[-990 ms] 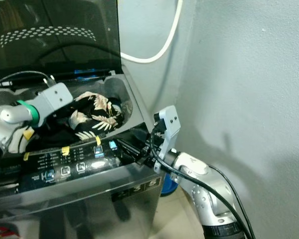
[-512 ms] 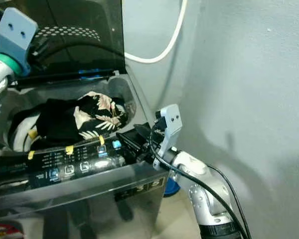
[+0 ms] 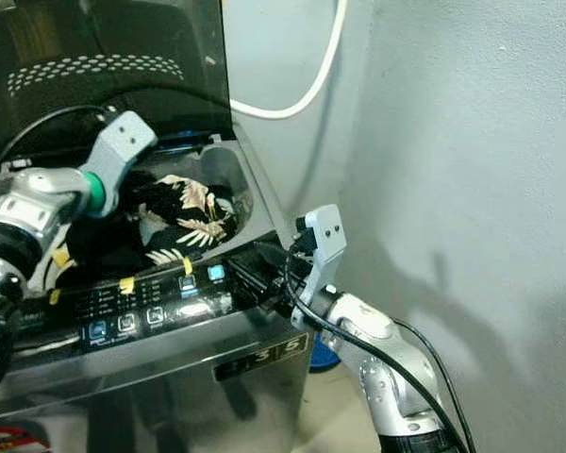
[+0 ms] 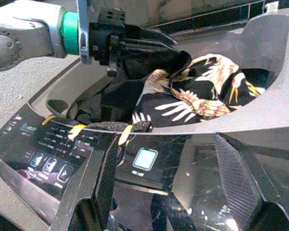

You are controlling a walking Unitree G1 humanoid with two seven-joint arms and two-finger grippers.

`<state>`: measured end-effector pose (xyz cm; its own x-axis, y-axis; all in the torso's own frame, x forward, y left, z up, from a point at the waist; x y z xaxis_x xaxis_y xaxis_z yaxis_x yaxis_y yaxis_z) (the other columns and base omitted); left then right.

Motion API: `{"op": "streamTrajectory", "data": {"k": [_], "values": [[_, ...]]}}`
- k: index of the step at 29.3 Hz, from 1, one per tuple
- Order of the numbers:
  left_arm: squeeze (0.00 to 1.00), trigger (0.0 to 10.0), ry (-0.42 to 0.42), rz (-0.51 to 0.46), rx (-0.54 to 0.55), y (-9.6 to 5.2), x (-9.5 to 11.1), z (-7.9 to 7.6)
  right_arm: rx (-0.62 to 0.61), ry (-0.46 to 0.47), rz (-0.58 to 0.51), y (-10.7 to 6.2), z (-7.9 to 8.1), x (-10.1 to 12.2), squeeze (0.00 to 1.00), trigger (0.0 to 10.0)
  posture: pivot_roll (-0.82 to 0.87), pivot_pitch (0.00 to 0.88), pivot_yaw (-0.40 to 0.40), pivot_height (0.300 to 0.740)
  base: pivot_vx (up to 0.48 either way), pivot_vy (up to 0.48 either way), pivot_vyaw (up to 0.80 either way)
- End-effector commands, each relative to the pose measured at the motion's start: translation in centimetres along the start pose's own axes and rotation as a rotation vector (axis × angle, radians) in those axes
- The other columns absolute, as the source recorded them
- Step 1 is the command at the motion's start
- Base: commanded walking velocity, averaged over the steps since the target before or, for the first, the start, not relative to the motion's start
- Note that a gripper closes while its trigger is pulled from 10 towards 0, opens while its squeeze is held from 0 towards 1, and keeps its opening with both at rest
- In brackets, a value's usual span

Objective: Clothes washing

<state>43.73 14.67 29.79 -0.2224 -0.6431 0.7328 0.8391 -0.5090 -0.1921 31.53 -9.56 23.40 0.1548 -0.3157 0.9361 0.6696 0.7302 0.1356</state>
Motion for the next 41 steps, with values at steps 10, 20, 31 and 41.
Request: {"op": "streamTrajectory", "data": {"k": [10, 20, 31, 41], "values": [[0.00, 10.0, -0.045, 0.263, -0.193, 1.4, -5.3, -6.2, -0.020, -0.032, 0.050, -1.6, 0.1, 0.8, 0.00, 10.0, -0.09, 0.193, 0.107, 0.740, 0.000, 0.000, 0.00], [0.00, 10.0, -0.035, 0.410, -0.028, -0.2, -7.8, -3.9, -0.025, -0.048, 0.088, -2.5, -0.1, 1.6, 0.00, 10.0, -0.13, 0.240, 0.032, 0.740, 0.000, 0.000, 0.00], [0.00, 10.0, -0.049, 0.531, -0.002, -2.9, -10.7, -2.3, 0.007, -0.038, 0.133, -1.9, 0.1, 1.7, 0.00, 10.0, -0.14, 0.244, -0.023, 0.740, 0.000, 0.000, 0.00], [0.00, 10.0, -0.290, 0.625, -0.076, -4.2, -15.5, -6.8, 0.032, -0.040, 0.138, -1.1, 0.6, 2.2, 0.00, 10.0, -0.14, 0.230, -0.020, 0.740, 0.000, 0.000, 0.00]]}}
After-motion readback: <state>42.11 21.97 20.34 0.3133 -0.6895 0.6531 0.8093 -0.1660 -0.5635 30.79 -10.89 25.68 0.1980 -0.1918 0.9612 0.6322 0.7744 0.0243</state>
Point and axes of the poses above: a point about 5 cm out from each wrist's last joint towards the gripper, its own y axis pointing out of the wrist towards the gripper, its own x axis along the axis of the wrist's last joint, z = x × y, the point moved 2 cm from there along y, pointing out of the wrist towards the gripper, and after that the axes turned 14 degrees about y, right-handed, at the moved point
